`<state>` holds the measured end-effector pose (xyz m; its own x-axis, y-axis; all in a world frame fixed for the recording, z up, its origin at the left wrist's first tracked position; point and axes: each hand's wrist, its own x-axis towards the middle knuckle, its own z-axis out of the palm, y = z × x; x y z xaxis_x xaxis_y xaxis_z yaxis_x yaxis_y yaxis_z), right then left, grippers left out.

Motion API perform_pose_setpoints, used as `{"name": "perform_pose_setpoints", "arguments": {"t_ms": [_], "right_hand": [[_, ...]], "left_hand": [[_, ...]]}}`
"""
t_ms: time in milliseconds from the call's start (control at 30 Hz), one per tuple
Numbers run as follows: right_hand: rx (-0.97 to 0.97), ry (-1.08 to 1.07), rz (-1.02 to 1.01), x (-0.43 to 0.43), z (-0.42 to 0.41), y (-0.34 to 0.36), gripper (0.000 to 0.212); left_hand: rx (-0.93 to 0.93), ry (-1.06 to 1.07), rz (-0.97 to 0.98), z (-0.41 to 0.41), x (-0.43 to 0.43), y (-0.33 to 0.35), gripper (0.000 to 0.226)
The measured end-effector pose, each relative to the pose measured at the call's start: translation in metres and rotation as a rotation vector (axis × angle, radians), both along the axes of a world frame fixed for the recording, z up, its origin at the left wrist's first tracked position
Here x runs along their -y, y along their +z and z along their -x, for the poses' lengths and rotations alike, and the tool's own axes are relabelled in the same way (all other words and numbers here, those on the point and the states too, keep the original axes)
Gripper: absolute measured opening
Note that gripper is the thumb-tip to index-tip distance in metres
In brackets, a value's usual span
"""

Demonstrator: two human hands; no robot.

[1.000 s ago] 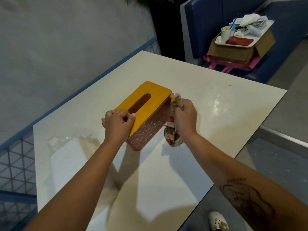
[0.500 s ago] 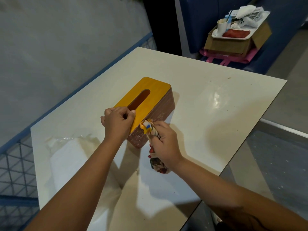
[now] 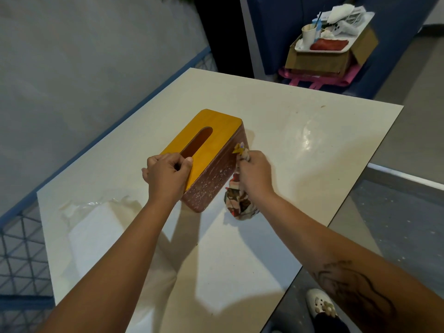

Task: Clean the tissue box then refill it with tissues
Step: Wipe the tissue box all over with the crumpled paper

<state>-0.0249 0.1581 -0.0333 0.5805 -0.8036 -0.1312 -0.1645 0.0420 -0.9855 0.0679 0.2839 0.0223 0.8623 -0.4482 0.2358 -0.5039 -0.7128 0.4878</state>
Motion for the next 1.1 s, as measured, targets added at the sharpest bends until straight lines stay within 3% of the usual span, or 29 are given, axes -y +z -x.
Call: {"name": "perform_pose_setpoints", "arguments": {"t_ms": [167, 367, 433, 533, 700, 800, 933, 1100], "right_hand": [[0.006, 0.081, 0.127, -0.045, 0.014, -0.003, 0.017], [0.061, 0.224, 0.065, -0.078, 0.027, -0.006, 0.032], [0.042, 0.262, -0.024, -0.074, 0.027, -0.008, 0.024], [-0.002, 0.207, -0.250, -0.062, 0.026, -0.006, 0.028], [0.060, -0.041, -0.357, -0.027, 0.029, 0.002, 0.020], [0.012, -0.053, -0.233, -0.012, 0.018, 0.003, 0.037], [-0.070, 0.044, -0.115, -0.035, 0.007, 0.006, 0.039], [-0.033, 0.050, -0.086, -0.071, 0.013, 0.000, 0.014]], "left_hand": [[-0.007, -0.006, -0.007, 0.000, 0.000, 0.000, 0.028], [-0.008, -0.002, -0.006, 0.000, 0.000, 0.001, 0.028], [-0.005, 0.000, -0.014, 0.001, 0.000, 0.001, 0.028], [0.000, 0.001, -0.019, 0.000, 0.000, 0.002, 0.028], [0.006, 0.001, -0.019, 0.002, 0.001, 0.001, 0.028], [-0.014, 0.008, -0.007, 0.002, 0.004, 0.000, 0.028], [-0.006, -0.006, 0.001, -0.003, -0.001, 0.003, 0.027], [-0.013, -0.013, -0.009, 0.001, -0.001, 0.003, 0.027]]}}
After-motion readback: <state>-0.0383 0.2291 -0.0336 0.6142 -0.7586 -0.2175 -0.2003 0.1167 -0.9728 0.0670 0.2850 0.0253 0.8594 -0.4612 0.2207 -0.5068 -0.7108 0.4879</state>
